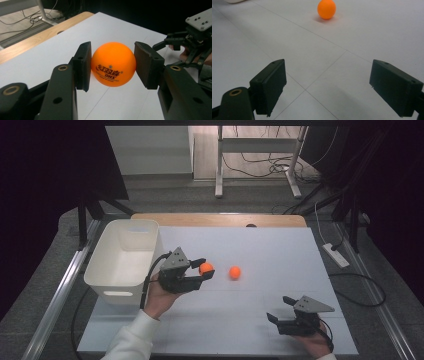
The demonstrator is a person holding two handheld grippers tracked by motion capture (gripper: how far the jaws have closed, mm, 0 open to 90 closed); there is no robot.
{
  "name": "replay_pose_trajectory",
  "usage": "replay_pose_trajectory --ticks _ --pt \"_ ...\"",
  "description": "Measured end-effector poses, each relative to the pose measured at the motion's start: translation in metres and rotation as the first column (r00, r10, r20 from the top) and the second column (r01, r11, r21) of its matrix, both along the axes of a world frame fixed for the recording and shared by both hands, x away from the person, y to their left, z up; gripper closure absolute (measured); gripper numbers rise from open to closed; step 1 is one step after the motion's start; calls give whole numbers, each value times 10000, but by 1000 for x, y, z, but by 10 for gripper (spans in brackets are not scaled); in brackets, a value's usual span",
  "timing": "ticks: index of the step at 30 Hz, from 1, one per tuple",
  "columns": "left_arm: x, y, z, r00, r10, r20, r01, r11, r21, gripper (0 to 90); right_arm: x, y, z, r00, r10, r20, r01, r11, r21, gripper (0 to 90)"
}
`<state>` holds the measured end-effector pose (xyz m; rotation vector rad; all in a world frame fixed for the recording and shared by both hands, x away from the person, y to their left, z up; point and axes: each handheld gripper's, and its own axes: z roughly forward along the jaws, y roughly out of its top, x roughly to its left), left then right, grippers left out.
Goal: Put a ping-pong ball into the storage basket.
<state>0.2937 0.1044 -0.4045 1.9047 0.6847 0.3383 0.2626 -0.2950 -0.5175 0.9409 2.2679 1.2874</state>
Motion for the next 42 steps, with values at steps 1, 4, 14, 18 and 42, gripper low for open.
replay_pose_trajectory --ticks 1,4,14,18,42 --pt "1 1 1 10000 55 -14 -55 10000 -43 505 0 0 0 10000 -12 -14 12 10000 -11 141" --pt "2 5 3 9999 120 -41 -120 9999 -101 505 0 -1 1 10000 -49 72 49 10000 12 142" --pt "3 16 12 9988 491 83 -489 9984 -285 504 -1 -1 1 10000 -61 76 61 10000 9 142" --pt "4 21 15 9981 602 128 -598 9977 -305 505 -1 -1 1 9999 -72 91 72 10000 25 142" --pt "14 44 29 9927 1199 158 -1185 9905 -703 505 -1 0 1 9999 -34 148 34 10000 -43 144"
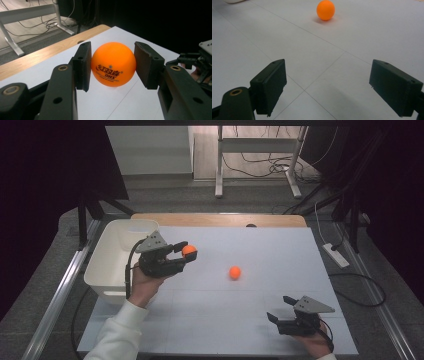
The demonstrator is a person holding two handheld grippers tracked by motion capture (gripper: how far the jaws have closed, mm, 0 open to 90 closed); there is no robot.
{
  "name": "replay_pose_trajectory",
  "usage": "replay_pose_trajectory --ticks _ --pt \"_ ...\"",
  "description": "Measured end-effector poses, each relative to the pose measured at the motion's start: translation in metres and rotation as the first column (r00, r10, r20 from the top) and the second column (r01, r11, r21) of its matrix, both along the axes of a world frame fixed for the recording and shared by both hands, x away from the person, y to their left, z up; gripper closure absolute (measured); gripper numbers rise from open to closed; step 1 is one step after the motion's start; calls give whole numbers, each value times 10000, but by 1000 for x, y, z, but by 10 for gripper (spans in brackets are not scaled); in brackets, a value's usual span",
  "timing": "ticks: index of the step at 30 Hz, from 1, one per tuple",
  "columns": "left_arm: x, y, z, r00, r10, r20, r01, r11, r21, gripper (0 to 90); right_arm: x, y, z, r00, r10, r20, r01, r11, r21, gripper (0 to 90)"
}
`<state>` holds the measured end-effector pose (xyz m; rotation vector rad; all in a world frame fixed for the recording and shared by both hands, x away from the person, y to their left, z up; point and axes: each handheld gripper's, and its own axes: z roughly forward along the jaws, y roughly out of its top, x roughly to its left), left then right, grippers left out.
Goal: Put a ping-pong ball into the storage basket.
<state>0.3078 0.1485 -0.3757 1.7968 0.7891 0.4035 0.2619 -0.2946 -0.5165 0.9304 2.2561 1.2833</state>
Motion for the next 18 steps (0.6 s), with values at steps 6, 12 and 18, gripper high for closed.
replay_pose_trajectory --ticks 6,12,18 --pt "0 8 6 9996 234 123 -236 9997 116 504 0 0 0 10000 -22 7 22 10000 -9 144" --pt "1 15 8 9990 422 146 -423 9991 41 505 0 0 0 10000 -58 3 58 10000 -14 144" --pt "5 21 8 9977 669 106 -670 9977 112 505 0 -1 0 10000 -31 -2 31 10000 0 144"
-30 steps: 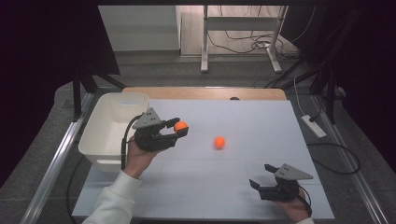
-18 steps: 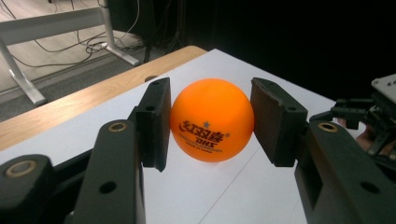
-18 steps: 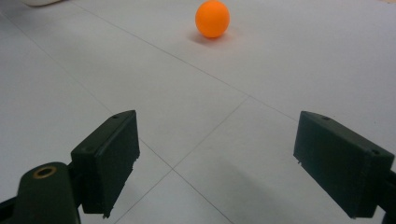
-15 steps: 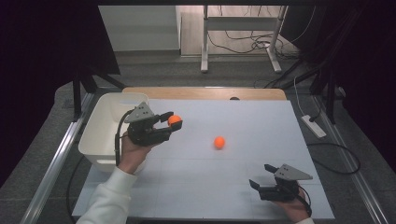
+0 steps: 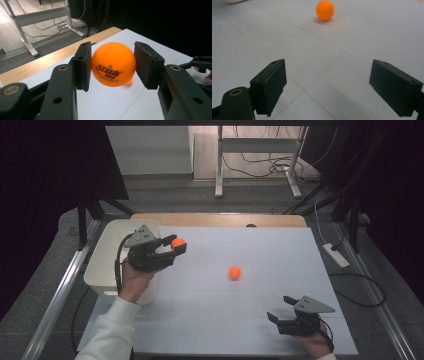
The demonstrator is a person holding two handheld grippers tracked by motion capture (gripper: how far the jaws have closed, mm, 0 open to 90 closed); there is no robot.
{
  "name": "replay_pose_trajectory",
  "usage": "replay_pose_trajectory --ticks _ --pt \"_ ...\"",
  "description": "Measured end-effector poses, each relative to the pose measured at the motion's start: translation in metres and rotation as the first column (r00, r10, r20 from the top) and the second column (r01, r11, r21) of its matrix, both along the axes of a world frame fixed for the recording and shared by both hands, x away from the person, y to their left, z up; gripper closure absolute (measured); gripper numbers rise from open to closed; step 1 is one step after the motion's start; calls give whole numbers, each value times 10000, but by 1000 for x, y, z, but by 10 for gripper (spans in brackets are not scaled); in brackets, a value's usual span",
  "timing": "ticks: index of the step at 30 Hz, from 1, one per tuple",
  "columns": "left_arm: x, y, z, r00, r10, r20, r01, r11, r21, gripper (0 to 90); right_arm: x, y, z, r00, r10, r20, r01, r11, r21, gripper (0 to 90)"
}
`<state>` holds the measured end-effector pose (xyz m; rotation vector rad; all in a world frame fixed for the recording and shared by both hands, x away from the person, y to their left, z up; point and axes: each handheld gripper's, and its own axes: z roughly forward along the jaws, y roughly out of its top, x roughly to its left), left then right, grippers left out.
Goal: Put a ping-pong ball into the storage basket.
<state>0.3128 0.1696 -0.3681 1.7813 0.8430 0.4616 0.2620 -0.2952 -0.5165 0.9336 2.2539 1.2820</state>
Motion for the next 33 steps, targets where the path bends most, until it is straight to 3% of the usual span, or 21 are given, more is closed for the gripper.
replay_pose_trajectory --ticks 24,33 --pt "10 23 3 9963 854 -137 -854 9963 -13 505 0 0 0 10000 25 -18 -25 10000 -15 145" --pt "13 29 4 9900 1405 -134 -1399 9895 365 506 0 0 0 10000 29 -53 -29 10000 -19 145"
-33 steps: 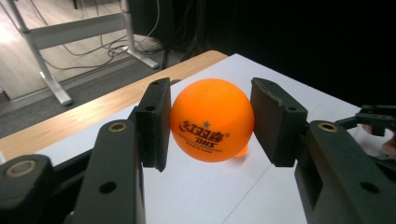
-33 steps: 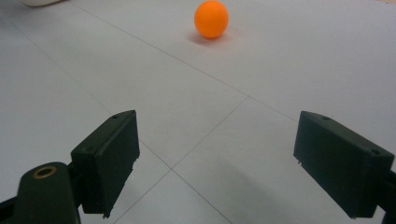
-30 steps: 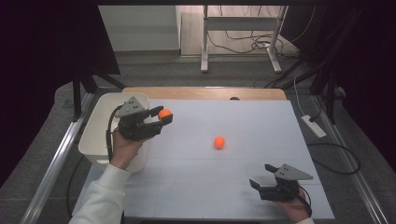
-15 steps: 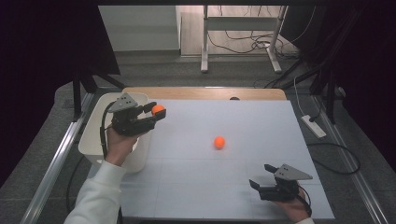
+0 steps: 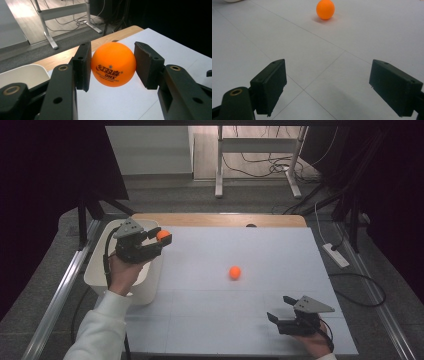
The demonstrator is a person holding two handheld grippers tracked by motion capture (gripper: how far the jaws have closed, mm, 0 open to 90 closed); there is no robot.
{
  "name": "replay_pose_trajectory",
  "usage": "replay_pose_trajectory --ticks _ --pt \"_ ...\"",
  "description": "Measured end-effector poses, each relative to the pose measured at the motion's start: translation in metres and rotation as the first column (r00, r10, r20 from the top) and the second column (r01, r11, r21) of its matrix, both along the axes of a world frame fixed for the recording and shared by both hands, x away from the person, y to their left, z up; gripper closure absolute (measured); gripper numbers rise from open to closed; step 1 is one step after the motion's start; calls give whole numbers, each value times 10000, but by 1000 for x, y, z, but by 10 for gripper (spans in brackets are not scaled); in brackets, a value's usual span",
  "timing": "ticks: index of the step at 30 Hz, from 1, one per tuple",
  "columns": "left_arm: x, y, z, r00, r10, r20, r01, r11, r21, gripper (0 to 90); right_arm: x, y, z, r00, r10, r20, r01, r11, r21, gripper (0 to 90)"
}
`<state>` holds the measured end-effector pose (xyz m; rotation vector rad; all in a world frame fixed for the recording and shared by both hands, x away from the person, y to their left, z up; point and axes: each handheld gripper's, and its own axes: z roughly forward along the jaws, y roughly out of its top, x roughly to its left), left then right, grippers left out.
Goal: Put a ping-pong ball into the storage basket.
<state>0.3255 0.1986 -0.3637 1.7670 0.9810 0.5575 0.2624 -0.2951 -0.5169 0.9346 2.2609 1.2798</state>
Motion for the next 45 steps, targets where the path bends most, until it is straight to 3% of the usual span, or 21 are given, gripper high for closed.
replay_pose_trajectory --ticks 26,45 --pt "12 35 1 9936 1082 -320 -1082 9941 -3 506 0 -1 1 9999 -83 92 83 10000 14 145" --pt "25 61 -7 9787 1883 -822 -1883 9821 84 506 0 0 1 9999 -68 87 68 10000 -38 145"
